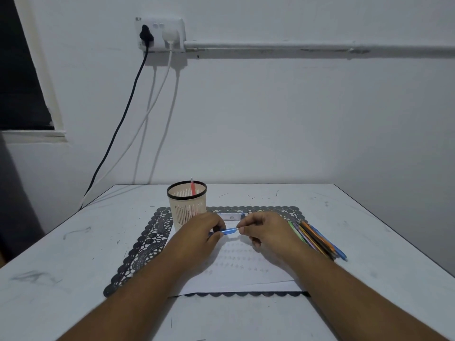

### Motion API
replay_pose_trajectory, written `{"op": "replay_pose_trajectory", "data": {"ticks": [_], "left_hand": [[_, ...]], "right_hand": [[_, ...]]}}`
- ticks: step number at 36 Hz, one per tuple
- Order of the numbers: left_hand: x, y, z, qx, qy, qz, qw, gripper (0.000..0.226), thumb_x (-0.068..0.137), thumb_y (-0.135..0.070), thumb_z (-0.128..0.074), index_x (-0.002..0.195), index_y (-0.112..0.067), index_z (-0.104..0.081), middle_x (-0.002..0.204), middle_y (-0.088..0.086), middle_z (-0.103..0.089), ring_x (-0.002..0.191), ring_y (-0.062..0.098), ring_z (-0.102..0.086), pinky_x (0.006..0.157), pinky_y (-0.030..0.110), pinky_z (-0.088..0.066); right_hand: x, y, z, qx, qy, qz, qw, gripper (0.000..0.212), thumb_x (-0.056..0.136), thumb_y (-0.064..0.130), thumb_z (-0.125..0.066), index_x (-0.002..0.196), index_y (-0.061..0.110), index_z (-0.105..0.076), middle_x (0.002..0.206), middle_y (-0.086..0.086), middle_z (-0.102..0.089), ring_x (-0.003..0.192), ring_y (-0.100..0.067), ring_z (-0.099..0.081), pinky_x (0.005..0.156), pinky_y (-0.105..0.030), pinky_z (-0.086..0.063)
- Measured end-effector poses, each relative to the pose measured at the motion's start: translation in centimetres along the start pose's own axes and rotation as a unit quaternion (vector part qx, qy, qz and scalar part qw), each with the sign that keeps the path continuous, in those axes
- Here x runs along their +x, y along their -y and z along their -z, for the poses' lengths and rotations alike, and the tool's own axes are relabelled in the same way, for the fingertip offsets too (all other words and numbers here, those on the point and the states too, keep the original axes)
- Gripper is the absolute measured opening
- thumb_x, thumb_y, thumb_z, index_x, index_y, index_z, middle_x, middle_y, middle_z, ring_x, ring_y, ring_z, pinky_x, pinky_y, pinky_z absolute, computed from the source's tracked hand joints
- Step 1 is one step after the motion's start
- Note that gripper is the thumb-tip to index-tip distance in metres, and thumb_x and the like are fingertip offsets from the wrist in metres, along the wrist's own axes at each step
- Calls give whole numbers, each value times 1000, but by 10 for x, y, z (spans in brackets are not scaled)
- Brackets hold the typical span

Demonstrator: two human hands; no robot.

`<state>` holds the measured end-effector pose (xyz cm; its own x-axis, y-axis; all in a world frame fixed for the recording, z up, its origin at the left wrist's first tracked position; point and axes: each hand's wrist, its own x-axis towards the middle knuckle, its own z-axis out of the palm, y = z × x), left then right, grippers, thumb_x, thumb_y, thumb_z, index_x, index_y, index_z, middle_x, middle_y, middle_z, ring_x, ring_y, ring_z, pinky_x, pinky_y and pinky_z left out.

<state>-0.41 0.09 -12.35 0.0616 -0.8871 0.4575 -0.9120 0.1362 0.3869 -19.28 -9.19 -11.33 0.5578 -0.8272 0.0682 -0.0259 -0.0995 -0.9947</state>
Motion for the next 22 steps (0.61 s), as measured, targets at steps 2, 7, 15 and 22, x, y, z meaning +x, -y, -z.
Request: {"op": "replay_pose_trajectory", "data": {"ticks": [2, 7, 15, 22], "left_hand": [[0, 1, 1, 0, 5, -4, 1000, 11, 99, -23, -62, 93, -33, -62, 90, -21, -55, 89, -3, -50, 69, 17, -35], [0, 2, 2, 5, 14, -27, 1000, 9, 98, -21, -62, 95, -29, -65, 90, -22, -55, 90, -5, -50, 70, 13, -35], [4, 8, 7, -18, 13, -29, 999, 13, 97, -19, -63, 92, -31, -63, 89, -18, -58, 84, 2, -52, 69, 16, -35], [4, 1, 7, -10, -18, -18, 1000, 11, 97, -15, -63, 95, -25, -65, 89, -18, -57, 83, -2, -51, 68, 14, -34]], "right_hand": [[-3, 4, 1, -33, 8, 22, 999, 6, 91, -6, -71, 90, -3, -76, 61, -8, -57, 47, -12, -44, 46, -22, -36], [-1, 7, 5, -85, 38, 56, 994, 11, 88, -6, -76, 87, 5, -76, 58, -2, -58, 44, -9, -45, 49, -18, -40], [1, 4, 2, -6, 30, 48, 998, 5, 85, -5, -78, 88, -2, -76, 68, -20, -66, 44, -16, -48, 43, -25, -42], [3, 4, 3, 70, -43, 11, 997, 18, 89, -8, -73, 106, -6, -68, 66, -15, -62, 42, -14, -51, 38, -26, -41]]}}
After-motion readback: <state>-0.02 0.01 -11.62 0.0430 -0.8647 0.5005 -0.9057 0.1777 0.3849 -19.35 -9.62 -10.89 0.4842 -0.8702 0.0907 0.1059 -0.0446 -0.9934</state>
